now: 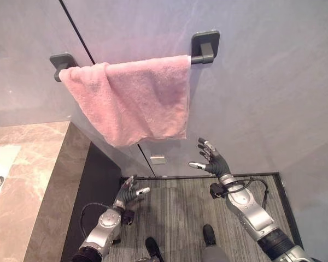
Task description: Put brush and paste in cup on sink, flatten towel.
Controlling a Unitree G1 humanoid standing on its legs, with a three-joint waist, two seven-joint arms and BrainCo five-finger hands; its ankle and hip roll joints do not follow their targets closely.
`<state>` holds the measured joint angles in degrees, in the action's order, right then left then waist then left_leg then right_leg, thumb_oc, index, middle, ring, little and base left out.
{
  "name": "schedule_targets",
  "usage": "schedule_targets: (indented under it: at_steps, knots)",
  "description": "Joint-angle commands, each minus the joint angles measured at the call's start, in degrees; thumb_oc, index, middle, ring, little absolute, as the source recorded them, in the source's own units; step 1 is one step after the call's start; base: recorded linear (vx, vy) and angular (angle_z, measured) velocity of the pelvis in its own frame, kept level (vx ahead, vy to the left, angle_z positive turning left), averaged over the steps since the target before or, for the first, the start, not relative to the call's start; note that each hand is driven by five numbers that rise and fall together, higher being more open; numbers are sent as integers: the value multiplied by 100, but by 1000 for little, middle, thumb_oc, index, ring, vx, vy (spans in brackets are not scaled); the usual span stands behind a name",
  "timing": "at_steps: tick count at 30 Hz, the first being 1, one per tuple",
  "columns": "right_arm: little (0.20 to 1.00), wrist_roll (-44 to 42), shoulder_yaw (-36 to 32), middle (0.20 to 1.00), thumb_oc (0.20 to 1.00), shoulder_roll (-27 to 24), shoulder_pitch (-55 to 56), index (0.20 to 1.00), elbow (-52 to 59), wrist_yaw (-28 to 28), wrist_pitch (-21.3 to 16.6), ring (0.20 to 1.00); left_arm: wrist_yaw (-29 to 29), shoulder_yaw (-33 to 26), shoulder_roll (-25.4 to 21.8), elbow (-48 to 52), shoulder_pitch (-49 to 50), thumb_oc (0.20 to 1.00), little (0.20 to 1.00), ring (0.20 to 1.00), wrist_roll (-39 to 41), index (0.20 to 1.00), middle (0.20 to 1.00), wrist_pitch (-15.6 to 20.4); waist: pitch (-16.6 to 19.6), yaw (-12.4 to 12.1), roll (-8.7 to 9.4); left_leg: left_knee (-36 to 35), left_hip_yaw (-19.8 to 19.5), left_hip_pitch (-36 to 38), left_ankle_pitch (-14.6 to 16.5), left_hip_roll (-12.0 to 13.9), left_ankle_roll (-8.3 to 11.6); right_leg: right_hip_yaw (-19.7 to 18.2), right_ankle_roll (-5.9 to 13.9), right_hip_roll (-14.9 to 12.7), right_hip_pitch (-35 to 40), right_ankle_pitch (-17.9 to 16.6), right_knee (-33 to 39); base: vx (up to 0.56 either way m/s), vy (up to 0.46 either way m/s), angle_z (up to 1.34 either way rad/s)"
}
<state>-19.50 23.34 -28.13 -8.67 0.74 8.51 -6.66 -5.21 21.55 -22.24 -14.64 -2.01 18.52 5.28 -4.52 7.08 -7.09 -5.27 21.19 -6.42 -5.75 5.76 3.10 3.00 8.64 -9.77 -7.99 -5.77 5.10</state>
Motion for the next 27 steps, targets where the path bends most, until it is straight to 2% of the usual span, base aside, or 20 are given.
schedule_targets:
  at_steps: [1,8,15,18,21,22,24,27]
  knots:
    - [1000,-225,-394,1000,1000,-43,-257,1000,851,-173,-581,1000,180,-287,-675,810,-348,1000,1000,1000,-136,1000,1000,473,21,-97,140,27,-244,82,-116,489,492,-75,154,-172,-36,61,-10,23,-49,3]
    - [1000,-712,-967,1000,1000,-318,-350,1000,2030,-416,-1067,1000,226,-1342,-1164,2732,-17,1000,1000,1000,590,1000,1000,977,108,-143,190,27,-255,129,-106,547,539,-33,149,-142,30,111,-10,8,-23,4]
    - [1000,-1226,-1086,1000,1000,-478,-620,1000,2851,-683,-1360,1000,54,-2208,-1366,3775,82,1000,1000,1000,754,1000,1000,1386,158,-159,217,27,-238,167,-71,560,568,-34,156,-142,51,121,-10,0,0,0]
    - [1000,-1279,-936,1000,1000,-409,-962,1000,2906,-698,-1395,1000,-103,-2423,-1246,3852,48,1000,1000,1000,759,1000,1000,1543,157,-177,234,27,-221,183,-58,562,573,-60,162,-139,46,116,-10,0,0,0]
    - [1000,-667,-828,1000,1000,-618,-1460,1000,2783,-471,-1314,1000,-433,-2696,-1449,3789,4,1000,1000,1000,174,1000,1000,1553,135,-222,246,27,-208,196,-52,565,580,-73,169,-139,46,113,-10,0,0,0]
    - [1000,-325,-920,1000,1000,-791,-1592,1000,2810,-375,-1270,1000,-485,-2828,-1634,3807,-6,1000,1000,1000,-23,1000,1000,1572,132,-230,243,27,-212,213,-26,560,587,-66,181,-141,58,134,-10,0,0,0]
    - [1000,671,-1138,1000,1000,-1539,-2005,1000,2884,-288,-1091,1000,-475,-3223,-2220,3770,-4,1000,1000,1000,-235,1000,1000,1613,138,-224,242,27,-197,209,-32,569,601,-72,197,-134,36,132,-10,15,8,1]
    - [1000,1218,-1216,1000,1000,-2067,-2434,1000,2717,-135,-957,1000,-459,-3472,-2888,3604,-123,1000,1000,1000,-361,1000,1000,1607,150,-214,245,27,-162,200,-67,586,608,-101,198,-120,5,94,-10,13,5,-1]
